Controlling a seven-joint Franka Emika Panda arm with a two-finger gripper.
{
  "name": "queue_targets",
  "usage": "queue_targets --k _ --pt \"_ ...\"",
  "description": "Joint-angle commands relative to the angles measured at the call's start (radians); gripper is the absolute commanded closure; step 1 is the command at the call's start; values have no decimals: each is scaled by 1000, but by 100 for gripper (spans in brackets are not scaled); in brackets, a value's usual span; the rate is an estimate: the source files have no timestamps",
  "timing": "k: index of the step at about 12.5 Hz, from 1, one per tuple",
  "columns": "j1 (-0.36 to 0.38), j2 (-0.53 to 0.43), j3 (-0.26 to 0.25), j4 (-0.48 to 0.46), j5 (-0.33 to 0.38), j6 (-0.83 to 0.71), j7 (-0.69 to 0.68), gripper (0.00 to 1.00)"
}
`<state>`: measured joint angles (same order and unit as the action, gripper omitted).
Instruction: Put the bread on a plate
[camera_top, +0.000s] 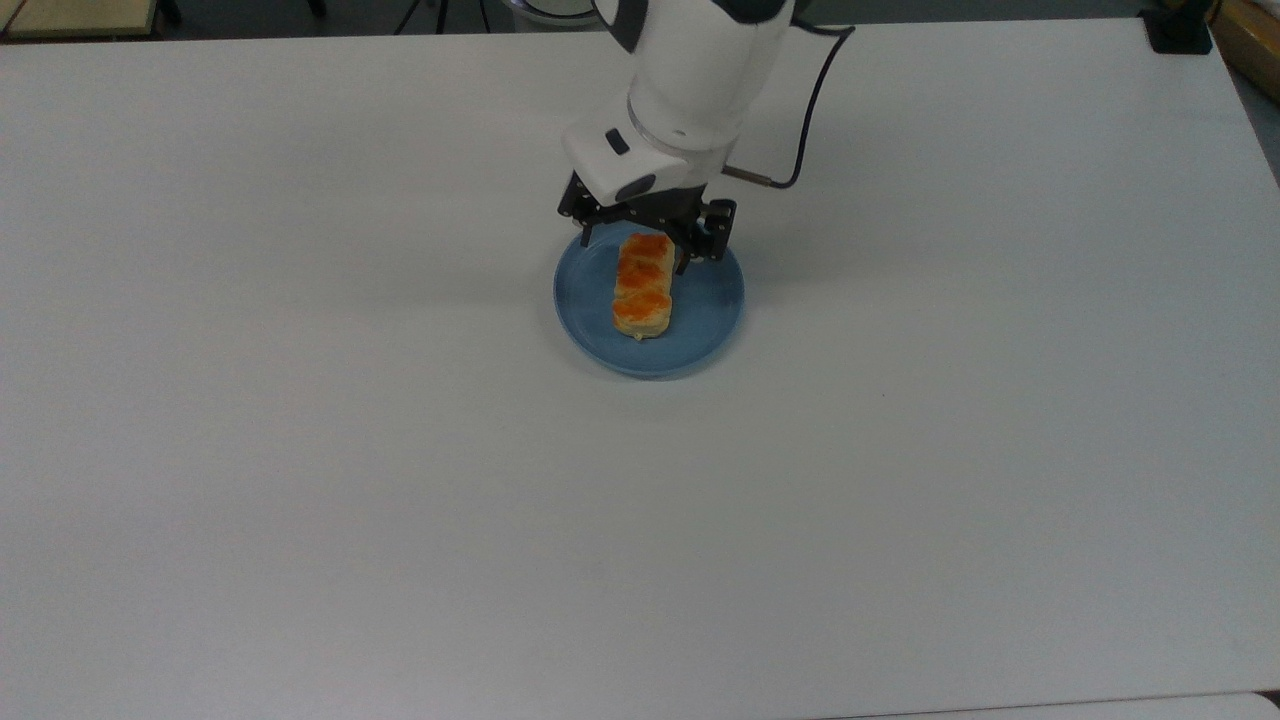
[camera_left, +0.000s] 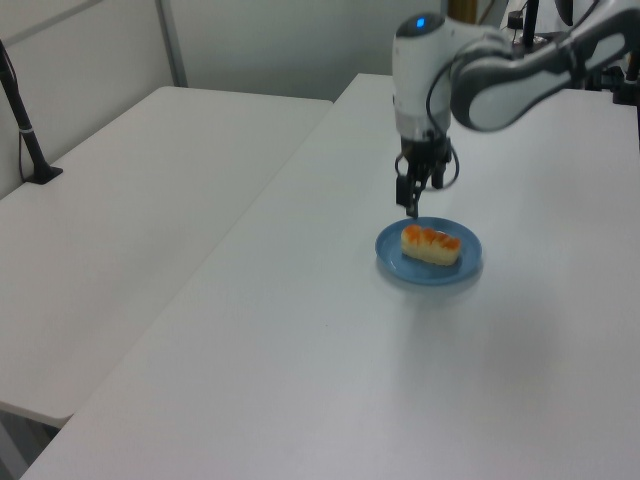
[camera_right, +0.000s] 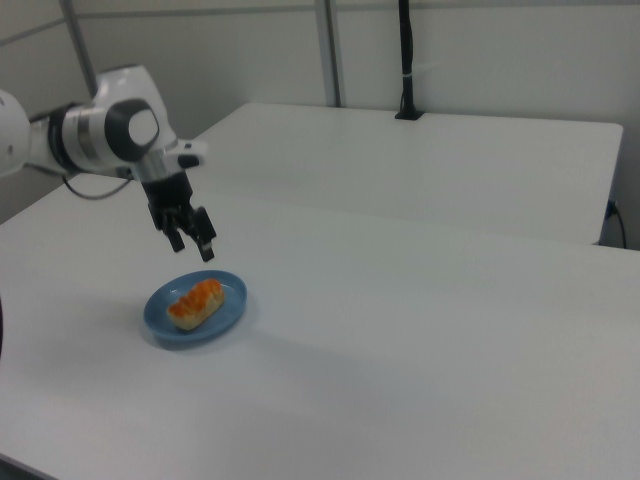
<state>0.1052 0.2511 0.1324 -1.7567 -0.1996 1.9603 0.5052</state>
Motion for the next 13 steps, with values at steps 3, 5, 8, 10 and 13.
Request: queue_targets --k 3,5,8,10,13 --pt "-122 -123 -11 126 141 -231 -301 0" --pt "-159 -169 -11 120 152 -254 -388 0" --pt "-182 -191 -20 124 152 -258 -424 0" --pt "-159 -190 -62 125 152 -259 -421 0" --pt "-127 -190 -103 128 161 -259 -396 0"
